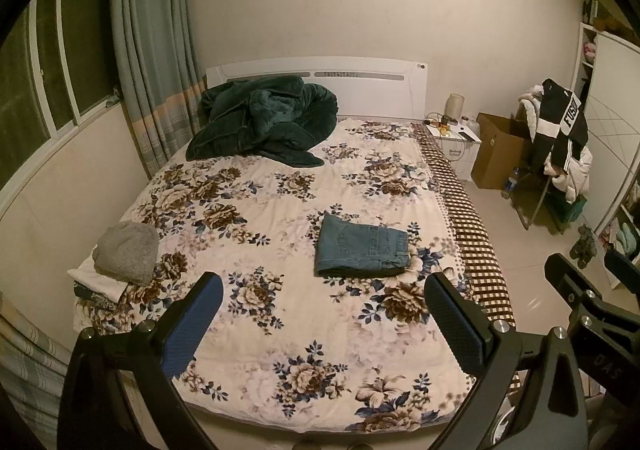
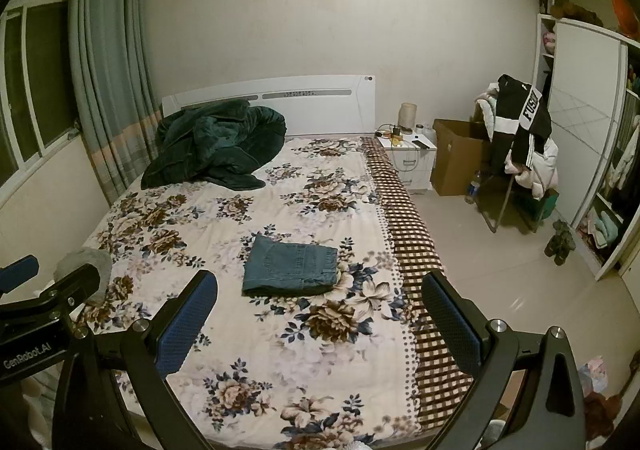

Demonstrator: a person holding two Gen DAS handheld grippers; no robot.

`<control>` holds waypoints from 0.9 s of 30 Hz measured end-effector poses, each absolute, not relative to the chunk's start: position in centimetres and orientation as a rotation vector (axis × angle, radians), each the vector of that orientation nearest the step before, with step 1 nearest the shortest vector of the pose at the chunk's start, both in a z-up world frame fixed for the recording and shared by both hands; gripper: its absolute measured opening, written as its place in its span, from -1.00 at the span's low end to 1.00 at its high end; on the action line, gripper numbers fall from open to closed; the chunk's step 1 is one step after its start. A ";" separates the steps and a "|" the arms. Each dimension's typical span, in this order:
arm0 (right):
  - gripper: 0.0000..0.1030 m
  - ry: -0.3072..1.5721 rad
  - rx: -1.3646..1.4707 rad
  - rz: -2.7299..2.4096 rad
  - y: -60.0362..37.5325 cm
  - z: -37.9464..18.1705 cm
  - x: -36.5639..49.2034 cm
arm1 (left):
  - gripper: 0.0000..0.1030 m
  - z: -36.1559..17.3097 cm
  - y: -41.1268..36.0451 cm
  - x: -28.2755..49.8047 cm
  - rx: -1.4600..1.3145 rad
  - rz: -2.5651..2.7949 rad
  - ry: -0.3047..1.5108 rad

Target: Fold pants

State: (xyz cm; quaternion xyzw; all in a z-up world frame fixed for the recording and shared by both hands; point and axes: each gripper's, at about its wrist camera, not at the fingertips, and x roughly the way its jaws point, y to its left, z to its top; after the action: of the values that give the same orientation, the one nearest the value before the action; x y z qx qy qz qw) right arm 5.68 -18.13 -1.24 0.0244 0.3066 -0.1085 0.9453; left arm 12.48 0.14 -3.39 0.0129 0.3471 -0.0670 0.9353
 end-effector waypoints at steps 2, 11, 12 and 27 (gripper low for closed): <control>1.00 0.621 0.050 -0.221 -17.8 -1.3 5.7 | 1.00 -3.4 0.3 12.4 0.026 -0.136 0.710; 1.00 0.620 0.055 -0.221 -17.6 -1.4 5.6 | 1.00 -3.0 1.2 12.1 0.026 -0.132 0.714; 1.00 0.619 0.054 -0.222 -17.6 -1.4 5.6 | 1.00 -3.0 1.1 12.2 0.028 -0.132 0.714; 1.00 0.622 0.057 -0.213 -16.8 -1.4 5.9 | 1.00 -3.0 1.3 12.2 0.026 -0.125 0.712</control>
State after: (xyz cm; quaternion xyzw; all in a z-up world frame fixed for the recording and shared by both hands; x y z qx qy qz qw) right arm 5.87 -16.84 -1.41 0.0280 0.3054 -0.1048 0.9460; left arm 12.16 1.34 -3.04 0.0128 0.3481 -0.0614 0.9354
